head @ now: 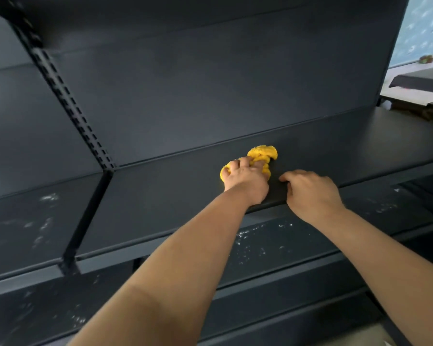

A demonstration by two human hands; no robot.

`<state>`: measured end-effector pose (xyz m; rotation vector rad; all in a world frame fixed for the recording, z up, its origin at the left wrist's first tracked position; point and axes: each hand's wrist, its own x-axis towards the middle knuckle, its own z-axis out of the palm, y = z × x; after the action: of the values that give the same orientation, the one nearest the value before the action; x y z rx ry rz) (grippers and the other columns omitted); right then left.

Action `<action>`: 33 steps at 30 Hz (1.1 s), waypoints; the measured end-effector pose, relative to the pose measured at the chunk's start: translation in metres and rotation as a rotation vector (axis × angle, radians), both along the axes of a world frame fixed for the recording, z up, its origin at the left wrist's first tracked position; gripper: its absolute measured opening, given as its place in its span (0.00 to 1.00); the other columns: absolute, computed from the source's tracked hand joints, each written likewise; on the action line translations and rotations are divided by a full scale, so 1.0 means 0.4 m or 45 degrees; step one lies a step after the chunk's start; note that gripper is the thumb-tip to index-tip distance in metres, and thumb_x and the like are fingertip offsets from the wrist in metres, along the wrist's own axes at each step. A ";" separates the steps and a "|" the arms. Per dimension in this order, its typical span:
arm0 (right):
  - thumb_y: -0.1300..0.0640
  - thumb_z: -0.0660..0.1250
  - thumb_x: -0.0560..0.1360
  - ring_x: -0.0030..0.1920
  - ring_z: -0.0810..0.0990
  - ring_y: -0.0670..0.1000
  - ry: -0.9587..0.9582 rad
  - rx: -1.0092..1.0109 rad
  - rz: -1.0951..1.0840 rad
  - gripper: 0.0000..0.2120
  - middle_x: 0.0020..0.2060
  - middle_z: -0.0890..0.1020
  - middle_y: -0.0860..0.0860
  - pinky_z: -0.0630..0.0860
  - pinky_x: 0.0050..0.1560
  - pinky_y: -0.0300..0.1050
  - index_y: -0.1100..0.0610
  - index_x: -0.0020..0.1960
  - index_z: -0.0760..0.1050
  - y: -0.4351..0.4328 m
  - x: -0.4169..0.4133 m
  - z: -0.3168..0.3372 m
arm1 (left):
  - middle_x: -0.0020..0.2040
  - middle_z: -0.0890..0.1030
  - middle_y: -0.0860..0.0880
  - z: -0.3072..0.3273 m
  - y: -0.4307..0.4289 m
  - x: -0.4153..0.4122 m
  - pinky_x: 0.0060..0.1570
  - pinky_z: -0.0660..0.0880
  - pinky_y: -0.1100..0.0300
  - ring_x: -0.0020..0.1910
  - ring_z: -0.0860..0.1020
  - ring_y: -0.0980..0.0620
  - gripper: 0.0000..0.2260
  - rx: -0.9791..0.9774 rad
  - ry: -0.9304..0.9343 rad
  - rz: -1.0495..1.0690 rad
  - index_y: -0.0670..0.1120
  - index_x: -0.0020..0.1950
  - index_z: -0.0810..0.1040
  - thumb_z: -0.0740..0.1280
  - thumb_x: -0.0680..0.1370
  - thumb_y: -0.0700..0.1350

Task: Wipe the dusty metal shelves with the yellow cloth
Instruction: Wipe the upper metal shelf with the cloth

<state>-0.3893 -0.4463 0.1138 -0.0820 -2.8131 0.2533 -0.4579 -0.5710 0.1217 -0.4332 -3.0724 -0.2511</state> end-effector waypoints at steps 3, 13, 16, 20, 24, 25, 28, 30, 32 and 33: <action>0.62 0.60 0.75 0.57 0.78 0.55 0.012 -0.013 0.026 0.19 0.58 0.80 0.49 0.71 0.49 0.49 0.47 0.63 0.75 -0.019 0.049 -0.002 | 0.76 0.57 0.49 -0.004 -0.047 0.063 0.71 0.52 0.42 0.73 0.54 0.41 0.21 0.013 0.036 0.014 0.54 0.75 0.60 0.51 0.82 0.54; 0.59 0.60 0.77 0.56 0.78 0.55 -0.004 -0.039 0.248 0.17 0.59 0.79 0.50 0.71 0.48 0.49 0.49 0.63 0.75 -0.223 0.128 0.008 | 0.73 0.60 0.51 0.012 -0.354 0.186 0.65 0.61 0.48 0.69 0.60 0.43 0.19 -0.052 0.038 0.227 0.58 0.73 0.62 0.54 0.82 0.51; 0.58 0.59 0.78 0.56 0.78 0.54 -0.044 -0.019 0.348 0.16 0.59 0.79 0.49 0.72 0.50 0.50 0.48 0.64 0.74 -0.328 0.130 0.019 | 0.72 0.62 0.51 0.022 -0.454 0.213 0.61 0.64 0.49 0.67 0.61 0.44 0.19 -0.084 0.030 0.293 0.59 0.73 0.63 0.55 0.81 0.48; 0.57 0.58 0.79 0.57 0.78 0.54 -0.084 -0.011 0.451 0.16 0.59 0.78 0.49 0.73 0.52 0.51 0.48 0.64 0.73 -0.472 0.128 0.026 | 0.68 0.65 0.50 0.034 -0.593 0.242 0.59 0.66 0.50 0.64 0.63 0.44 0.20 -0.135 0.050 0.371 0.58 0.71 0.66 0.58 0.80 0.44; 0.57 0.58 0.79 0.58 0.77 0.54 -0.109 -0.011 0.510 0.16 0.59 0.78 0.49 0.73 0.53 0.51 0.48 0.64 0.74 -0.617 0.125 0.032 | 0.65 0.68 0.48 0.052 -0.729 0.257 0.57 0.67 0.50 0.62 0.64 0.44 0.19 -0.279 0.043 0.413 0.55 0.68 0.69 0.60 0.78 0.41; 0.57 0.58 0.79 0.58 0.77 0.54 -0.110 -0.009 0.524 0.16 0.59 0.78 0.49 0.73 0.53 0.50 0.47 0.63 0.74 -0.653 0.123 0.033 | 0.64 0.68 0.48 0.057 -0.759 0.257 0.56 0.66 0.50 0.62 0.64 0.44 0.19 -0.344 0.055 0.397 0.55 0.68 0.70 0.61 0.78 0.41; 0.57 0.57 0.79 0.59 0.77 0.55 -0.091 -0.014 0.553 0.16 0.59 0.78 0.49 0.73 0.54 0.50 0.47 0.63 0.74 -0.754 0.114 0.037 | 0.64 0.69 0.48 0.058 -0.847 0.252 0.56 0.66 0.49 0.62 0.64 0.44 0.20 -0.448 0.106 0.362 0.55 0.67 0.70 0.63 0.76 0.42; 0.57 0.57 0.79 0.59 0.77 0.54 -0.081 -0.019 0.553 0.16 0.60 0.78 0.49 0.72 0.53 0.49 0.48 0.64 0.74 -0.806 0.104 0.037 | 0.65 0.69 0.49 0.046 -0.904 0.246 0.56 0.66 0.49 0.62 0.64 0.44 0.21 -0.357 0.080 0.392 0.56 0.69 0.68 0.62 0.77 0.42; 0.57 0.56 0.79 0.59 0.76 0.54 -0.081 -0.019 0.531 0.16 0.60 0.78 0.49 0.70 0.52 0.49 0.48 0.65 0.73 -0.844 0.092 0.037 | 0.69 0.66 0.51 0.032 -0.948 0.234 0.56 0.65 0.50 0.64 0.63 0.45 0.22 -0.228 0.059 0.398 0.58 0.71 0.64 0.59 0.79 0.44; 0.57 0.56 0.79 0.58 0.77 0.54 -0.080 -0.017 0.513 0.16 0.60 0.78 0.49 0.70 0.52 0.49 0.48 0.64 0.73 -0.859 0.086 0.037 | 0.70 0.65 0.52 0.027 -0.963 0.226 0.56 0.65 0.50 0.64 0.62 0.45 0.22 -0.203 0.063 0.381 0.59 0.72 0.63 0.58 0.79 0.44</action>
<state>-0.3547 -0.7898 0.1287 0.4860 -2.8666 0.3653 -0.3674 -0.9563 0.1325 0.0208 -3.0628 0.0129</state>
